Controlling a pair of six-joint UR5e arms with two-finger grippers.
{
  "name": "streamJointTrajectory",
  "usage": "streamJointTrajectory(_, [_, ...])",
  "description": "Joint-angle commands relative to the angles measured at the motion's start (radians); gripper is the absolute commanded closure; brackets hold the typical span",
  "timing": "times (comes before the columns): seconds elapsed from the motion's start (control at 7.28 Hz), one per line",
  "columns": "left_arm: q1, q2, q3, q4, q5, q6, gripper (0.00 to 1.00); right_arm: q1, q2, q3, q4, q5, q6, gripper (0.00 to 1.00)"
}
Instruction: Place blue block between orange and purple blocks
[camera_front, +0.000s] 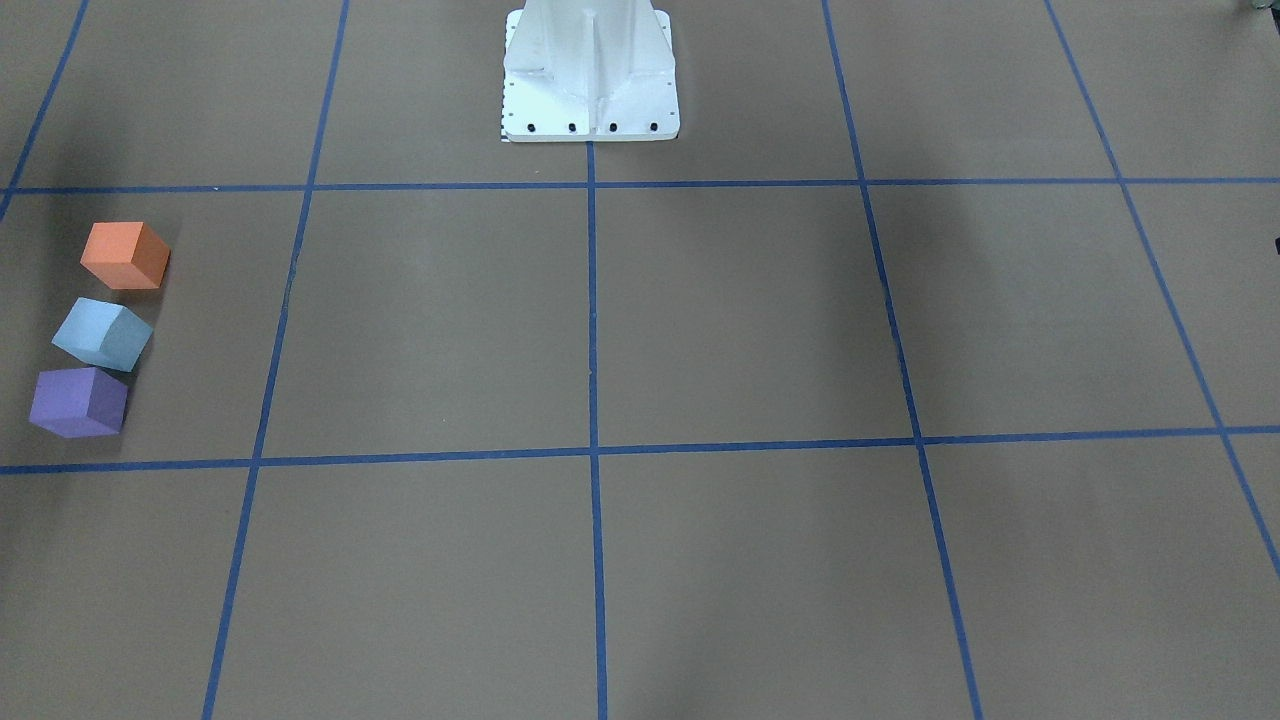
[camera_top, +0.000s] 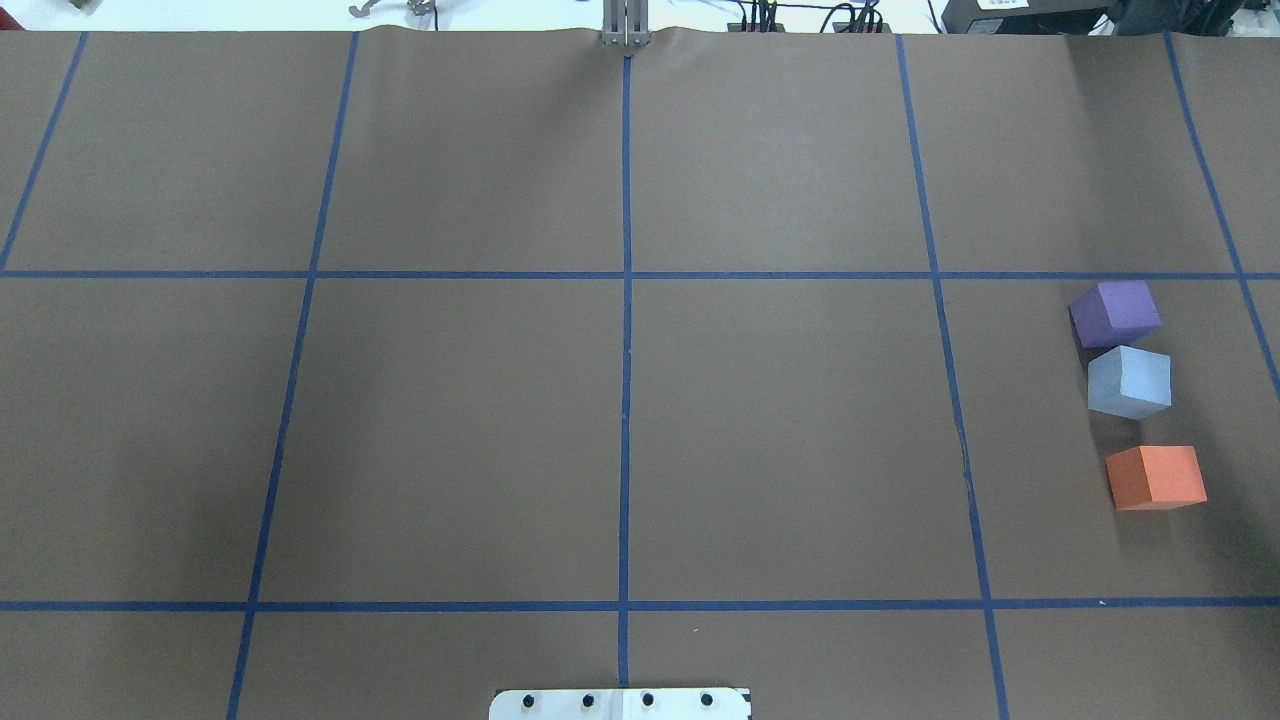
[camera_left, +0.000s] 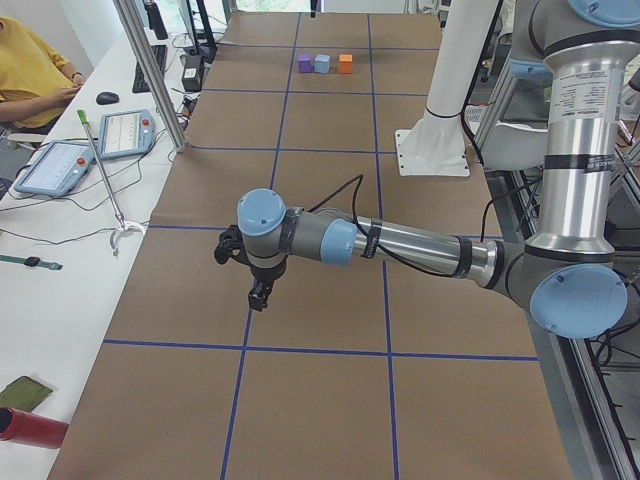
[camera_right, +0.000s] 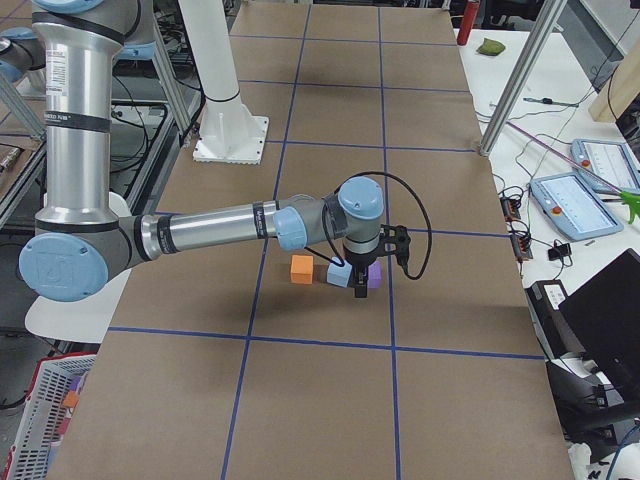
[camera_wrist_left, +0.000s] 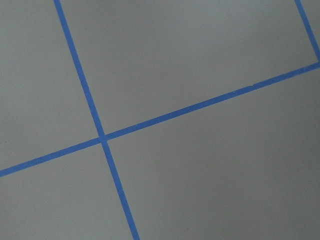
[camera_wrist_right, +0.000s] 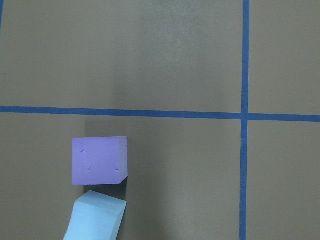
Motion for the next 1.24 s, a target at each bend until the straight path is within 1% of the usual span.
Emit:
streamJointTrajectory(0.0, [-0.005, 0.005, 0.001, 0.004, 0.002, -0.017, 0.00, 0.006, -0.008, 0.003, 0.007, 0.000, 0.000, 0.00])
streamJointTrajectory(0.27, [-0.005, 0.005, 0.021, 0.007, 0.007, -0.031, 0.00, 0.006, -0.009, 0.002, 0.008, 0.000, 0.000, 0.00])
streamJointTrajectory(0.41, [-0.005, 0.005, 0.020, 0.002, 0.010, -0.123, 0.00, 0.006, -0.008, -0.001, 0.010, 0.000, 0.000, 0.00])
streamJointTrajectory(0.69, [-0.005, 0.006, 0.041, 0.001, 0.025, -0.131, 0.00, 0.006, -0.009, 0.003, 0.010, 0.000, 0.000, 0.00])
streamJointTrajectory(1.1, [-0.005, 0.031, 0.030, -0.003, 0.025, -0.131, 0.00, 0.004, 0.002, -0.004, 0.008, 0.000, 0.003, 0.00])
